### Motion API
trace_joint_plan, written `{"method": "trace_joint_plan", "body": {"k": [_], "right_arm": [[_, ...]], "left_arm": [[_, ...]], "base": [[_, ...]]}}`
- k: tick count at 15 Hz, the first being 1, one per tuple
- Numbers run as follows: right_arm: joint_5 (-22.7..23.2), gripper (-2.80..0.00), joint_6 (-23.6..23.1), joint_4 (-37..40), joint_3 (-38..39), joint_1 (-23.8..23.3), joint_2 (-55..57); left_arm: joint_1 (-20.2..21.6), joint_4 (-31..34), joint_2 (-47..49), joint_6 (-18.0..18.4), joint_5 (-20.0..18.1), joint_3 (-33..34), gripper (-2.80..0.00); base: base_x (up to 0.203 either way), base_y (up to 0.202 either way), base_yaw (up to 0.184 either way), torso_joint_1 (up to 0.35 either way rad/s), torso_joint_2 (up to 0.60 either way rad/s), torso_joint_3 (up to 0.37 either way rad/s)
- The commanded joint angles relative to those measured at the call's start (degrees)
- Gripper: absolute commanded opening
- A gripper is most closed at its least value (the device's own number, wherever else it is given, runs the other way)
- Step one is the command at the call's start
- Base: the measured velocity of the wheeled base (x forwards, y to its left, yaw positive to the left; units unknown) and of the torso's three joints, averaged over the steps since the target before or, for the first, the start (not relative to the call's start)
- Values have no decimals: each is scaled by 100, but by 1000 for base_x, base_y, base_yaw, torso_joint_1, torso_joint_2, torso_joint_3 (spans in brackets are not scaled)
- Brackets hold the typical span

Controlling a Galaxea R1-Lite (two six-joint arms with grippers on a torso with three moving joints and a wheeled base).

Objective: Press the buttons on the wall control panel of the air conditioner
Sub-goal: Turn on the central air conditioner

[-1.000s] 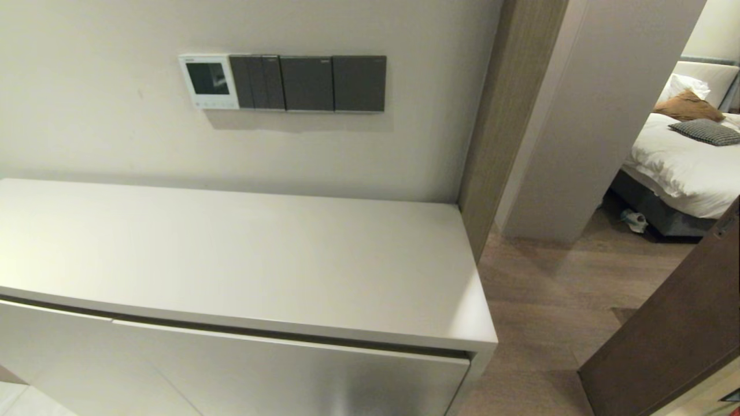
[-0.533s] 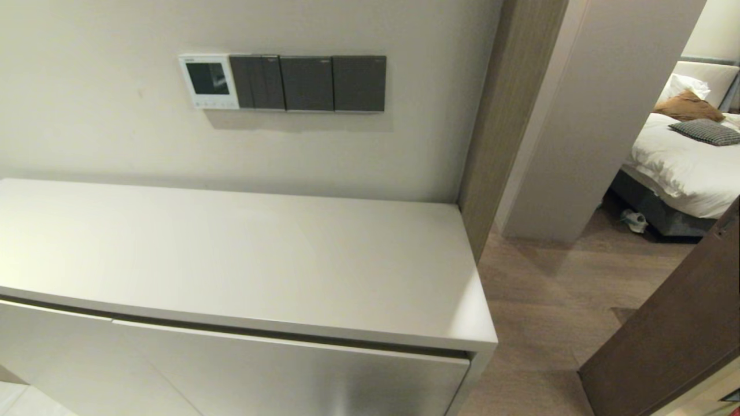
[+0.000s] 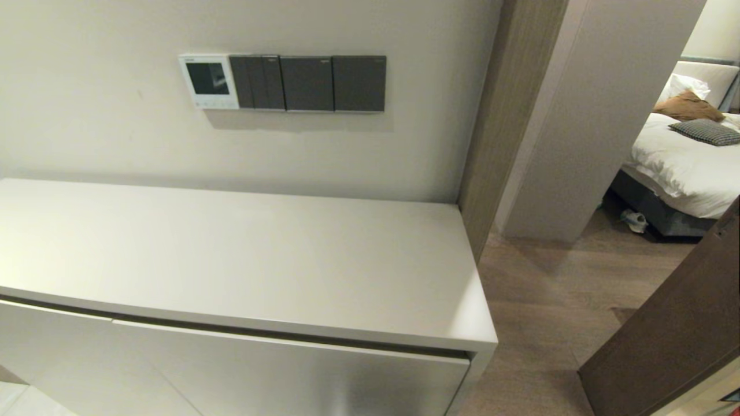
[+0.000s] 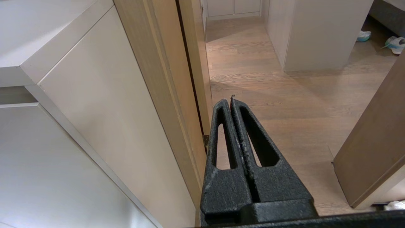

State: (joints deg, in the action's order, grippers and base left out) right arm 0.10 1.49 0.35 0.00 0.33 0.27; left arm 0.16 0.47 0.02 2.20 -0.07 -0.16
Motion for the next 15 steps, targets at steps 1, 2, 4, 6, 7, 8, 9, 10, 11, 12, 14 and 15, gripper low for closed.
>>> {"method": "trace_joint_plan", "body": {"k": [1,2,4,6,7,8,9,10,11,12,14,15], "right_arm": [[-1,-280,1,0,9,2,8],[-1,-280,1,0,9,2,8],[-1,-280,1,0,9,2,8],[-1,-280,1,0,9,2,8],[-1,-280,1,0,9,2,8],[-1,-280,1,0,9,2,8],[-1,-280,1,0,9,2,8],[-1,-280,1,0,9,2,8],[-1,-280,1,0,9,2,8],[-1,-280,1,0,9,2,8],[-1,-280,1,0,9,2,8],[-1,-280,1,0,9,2,8]], "left_arm": [[2,-8,-2,33,-4,-61,-280],[2,-1,2,11,-18,-205,-280],[2,45,42,1,-88,-592,-280],[5,3,353,0,-180,-766,-280],[3,-30,597,-5,-206,-906,-280],[1,-127,919,-29,-231,-1075,-280],[-3,-302,1307,-65,-247,-1255,-280],[-7,-517,1746,-94,-255,-1434,-280],[-11,-766,2247,-123,-262,-1640,-280],[-14,-1020,2829,-164,-276,-1911,-280],[-18,-1434,3987,-279,-320,-2543,-280],[-18,-1612,4592,-346,-345,-2916,-280]], "base": [[0,0,0,0,0,0],[0,0,0,0,0,0],[0,0,0,0,0,0],[0,0,0,0,0,0],[0,0,0,0,0,0],[0,0,0,0,0,0],[0,0,0,0,0,0],[0,0,0,0,0,0],[0,0,0,0,0,0],[0,0,0,0,0,0],[0,0,0,0,0,0],[0,0,0,0,0,0]]}}
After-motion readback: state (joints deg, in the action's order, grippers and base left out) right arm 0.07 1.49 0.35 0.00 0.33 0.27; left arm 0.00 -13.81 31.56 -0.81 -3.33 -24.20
